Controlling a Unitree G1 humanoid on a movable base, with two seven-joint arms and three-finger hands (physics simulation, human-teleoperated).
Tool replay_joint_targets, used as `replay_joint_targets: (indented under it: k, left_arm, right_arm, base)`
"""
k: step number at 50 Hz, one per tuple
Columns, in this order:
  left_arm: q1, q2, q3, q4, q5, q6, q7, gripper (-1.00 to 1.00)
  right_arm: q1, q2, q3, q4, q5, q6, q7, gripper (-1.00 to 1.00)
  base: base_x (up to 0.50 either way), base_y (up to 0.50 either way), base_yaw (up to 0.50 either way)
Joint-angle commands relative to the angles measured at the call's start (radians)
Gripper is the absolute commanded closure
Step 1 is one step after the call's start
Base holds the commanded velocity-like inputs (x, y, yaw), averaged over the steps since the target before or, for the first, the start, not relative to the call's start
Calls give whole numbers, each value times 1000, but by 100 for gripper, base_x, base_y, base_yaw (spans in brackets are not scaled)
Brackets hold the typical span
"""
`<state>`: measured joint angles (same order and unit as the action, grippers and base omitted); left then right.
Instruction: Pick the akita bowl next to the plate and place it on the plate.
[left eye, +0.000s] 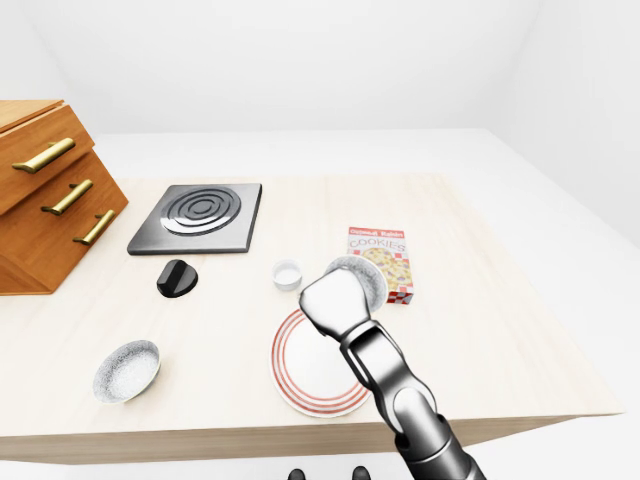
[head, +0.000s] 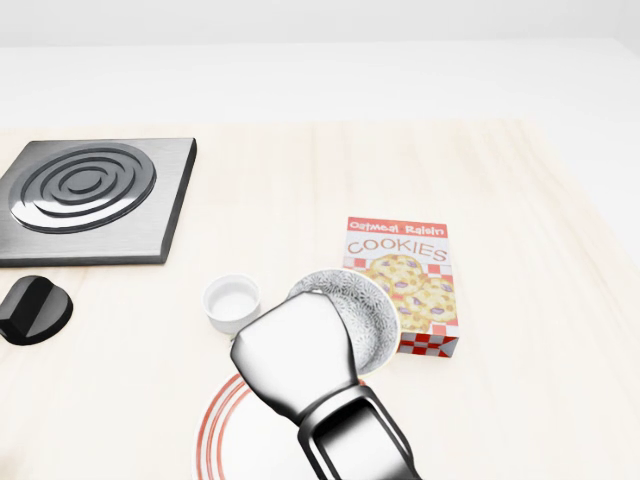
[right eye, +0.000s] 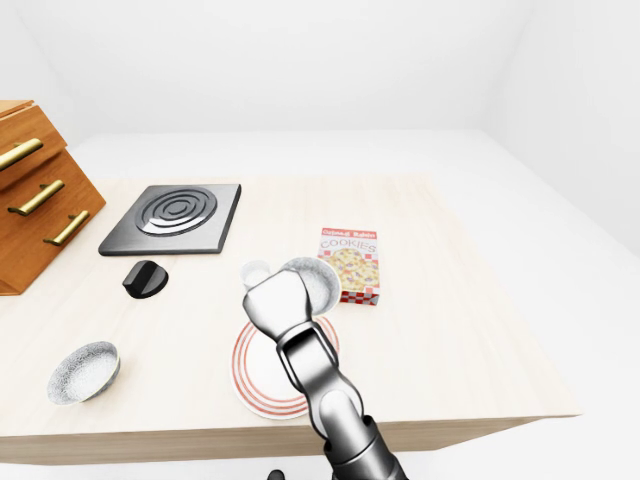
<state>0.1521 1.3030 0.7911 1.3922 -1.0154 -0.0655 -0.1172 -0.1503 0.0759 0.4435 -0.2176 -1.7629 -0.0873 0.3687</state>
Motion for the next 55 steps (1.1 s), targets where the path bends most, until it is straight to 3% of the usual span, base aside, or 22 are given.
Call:
replay_joint_targets:
  k: [1, 19, 55]
  left_arm:
    - [1, 0, 3, 0, -4, 0, -5, -100]
    - [2, 4, 1, 0, -4, 5, -6, -100]
    - [3, 1, 1, 0, -5, 4, -3, -100]
  right_arm:
    - [-15, 13, 44, 25, -151, 0, -60, 100]
    - [25, 44, 125, 72, -188, 0, -104, 100]
    - [155, 3, 280, 11, -152, 0, -135, 100]
  base:
    - [0, 0, 0]
    - [0, 0, 0]
    - [0, 0, 0]
